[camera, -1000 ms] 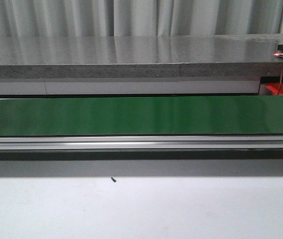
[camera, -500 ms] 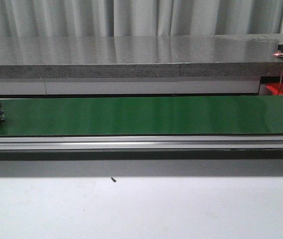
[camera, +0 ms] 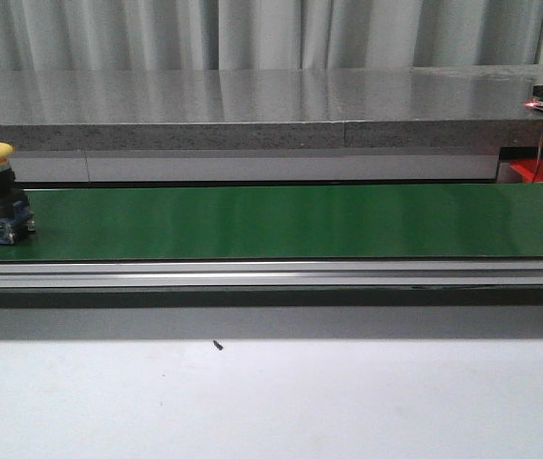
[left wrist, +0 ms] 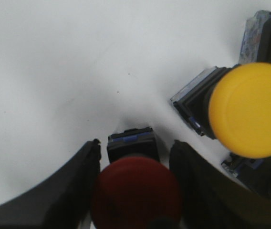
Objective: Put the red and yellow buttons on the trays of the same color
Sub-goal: 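Grasp a red button from the cluster with the left gripper, then set the red button on the belt, release, and raise the left gripper, then lower the right gripper onto the yellow button at the belt's end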
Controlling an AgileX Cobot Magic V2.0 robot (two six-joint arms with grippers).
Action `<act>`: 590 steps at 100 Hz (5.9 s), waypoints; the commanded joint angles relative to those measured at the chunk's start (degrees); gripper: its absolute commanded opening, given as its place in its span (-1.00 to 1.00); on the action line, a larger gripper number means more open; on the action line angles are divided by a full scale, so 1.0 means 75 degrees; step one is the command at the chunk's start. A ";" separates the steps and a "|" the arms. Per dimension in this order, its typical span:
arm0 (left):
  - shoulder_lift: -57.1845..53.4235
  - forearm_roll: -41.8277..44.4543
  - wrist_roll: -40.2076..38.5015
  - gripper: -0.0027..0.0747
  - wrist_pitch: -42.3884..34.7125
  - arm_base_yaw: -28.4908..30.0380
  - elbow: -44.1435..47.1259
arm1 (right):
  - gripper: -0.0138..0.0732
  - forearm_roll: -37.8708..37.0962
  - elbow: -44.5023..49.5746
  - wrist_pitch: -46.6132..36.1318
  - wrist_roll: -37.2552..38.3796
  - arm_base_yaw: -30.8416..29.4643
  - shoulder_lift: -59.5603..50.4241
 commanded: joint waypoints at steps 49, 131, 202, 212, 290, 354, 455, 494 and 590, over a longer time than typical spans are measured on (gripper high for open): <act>-0.2045 0.0272 -0.0008 -0.58 0.0536 -0.0224 -0.0211 | -0.96 -0.0058 -0.0144 -0.0566 -0.0006 -0.0023 -0.0137; -0.1799 0.0102 -0.0008 -0.58 0.0608 -0.3239 -0.0918 | -0.96 -0.0058 -0.0144 -0.0566 -0.0006 -0.0023 -0.0137; -0.1700 -0.0632 0.0246 0.53 0.0701 -0.3310 -0.1042 | -0.96 -0.0058 -0.0144 -0.0566 -0.0006 -0.0023 -0.0137; -0.1991 -0.0632 0.0378 0.53 0.0818 -0.3518 -0.1042 | -0.96 -0.0058 -0.0144 -0.0566 -0.0006 -0.0023 -0.0137; -0.5335 -0.0540 0.0535 -0.98 0.1229 -0.5642 0.0205 | -0.96 -0.0058 -0.0144 -0.0566 -0.0006 -0.0023 -0.0137; -0.9547 -0.0493 0.0565 -0.98 0.1229 -0.5642 0.3258 | -0.96 -0.0058 -0.0144 -0.0566 -0.0006 -0.0023 -0.0137; -1.2909 -0.0372 0.0584 -0.98 0.1640 -0.5642 0.4570 | -0.96 -0.0058 -0.1799 0.1389 -0.0006 -0.0023 0.0741; -1.2909 -0.0372 0.0584 -0.98 0.1640 -0.5642 0.4570 | -0.96 -0.0017 -0.3876 0.2686 -0.0006 0.0026 0.3668; -1.2909 -0.0372 0.0584 -0.98 0.1640 -0.5642 0.4570 | 0.50 0.0811 -0.9370 0.7471 -0.0806 0.1530 1.0081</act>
